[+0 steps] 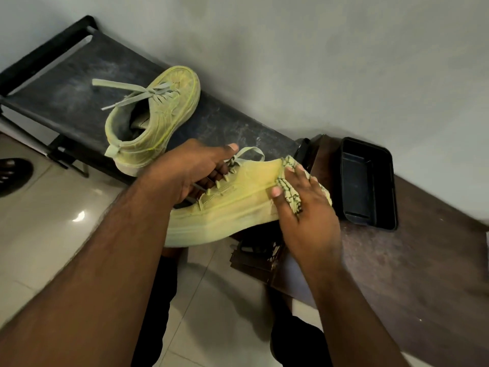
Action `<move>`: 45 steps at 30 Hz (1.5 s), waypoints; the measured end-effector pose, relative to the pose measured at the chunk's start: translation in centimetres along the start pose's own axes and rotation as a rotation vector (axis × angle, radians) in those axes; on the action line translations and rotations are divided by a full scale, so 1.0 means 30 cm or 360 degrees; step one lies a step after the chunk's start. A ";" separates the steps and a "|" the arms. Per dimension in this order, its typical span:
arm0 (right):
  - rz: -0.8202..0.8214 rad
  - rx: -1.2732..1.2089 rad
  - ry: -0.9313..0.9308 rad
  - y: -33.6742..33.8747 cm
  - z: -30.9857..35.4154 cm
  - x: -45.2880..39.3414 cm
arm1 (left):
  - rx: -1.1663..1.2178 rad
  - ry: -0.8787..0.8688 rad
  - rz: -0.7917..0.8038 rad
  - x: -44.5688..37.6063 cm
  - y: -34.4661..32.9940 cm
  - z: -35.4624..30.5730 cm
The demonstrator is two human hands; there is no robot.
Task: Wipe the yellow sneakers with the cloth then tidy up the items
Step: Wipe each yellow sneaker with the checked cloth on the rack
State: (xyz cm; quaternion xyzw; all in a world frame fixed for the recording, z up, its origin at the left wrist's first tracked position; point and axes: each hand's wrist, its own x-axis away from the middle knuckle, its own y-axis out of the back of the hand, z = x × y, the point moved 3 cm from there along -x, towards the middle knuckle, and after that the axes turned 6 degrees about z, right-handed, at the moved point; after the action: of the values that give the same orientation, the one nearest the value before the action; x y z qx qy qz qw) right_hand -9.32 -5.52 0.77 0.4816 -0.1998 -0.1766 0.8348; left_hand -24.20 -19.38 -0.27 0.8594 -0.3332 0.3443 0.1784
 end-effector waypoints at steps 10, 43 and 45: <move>-0.0117 -0.0099 -0.0167 -0.022 0.104 0.024 | -0.0037 -0.0102 0.0108 -0.006 0.012 0.008; -0.0318 -0.0661 0.0071 -0.088 0.131 0.054 | 0.0005 -0.0138 0.0419 0.020 -0.001 -0.006; -0.0285 -0.0691 0.0152 -0.097 0.149 0.068 | -0.0012 -0.0149 0.0420 0.018 -0.003 -0.006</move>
State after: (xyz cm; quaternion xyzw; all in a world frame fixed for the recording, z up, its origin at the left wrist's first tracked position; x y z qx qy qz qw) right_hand -10.11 -11.16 0.59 0.3143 -0.0740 -0.2658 0.9084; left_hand -23.95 -19.47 0.24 0.8226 -0.4525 0.3230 0.1189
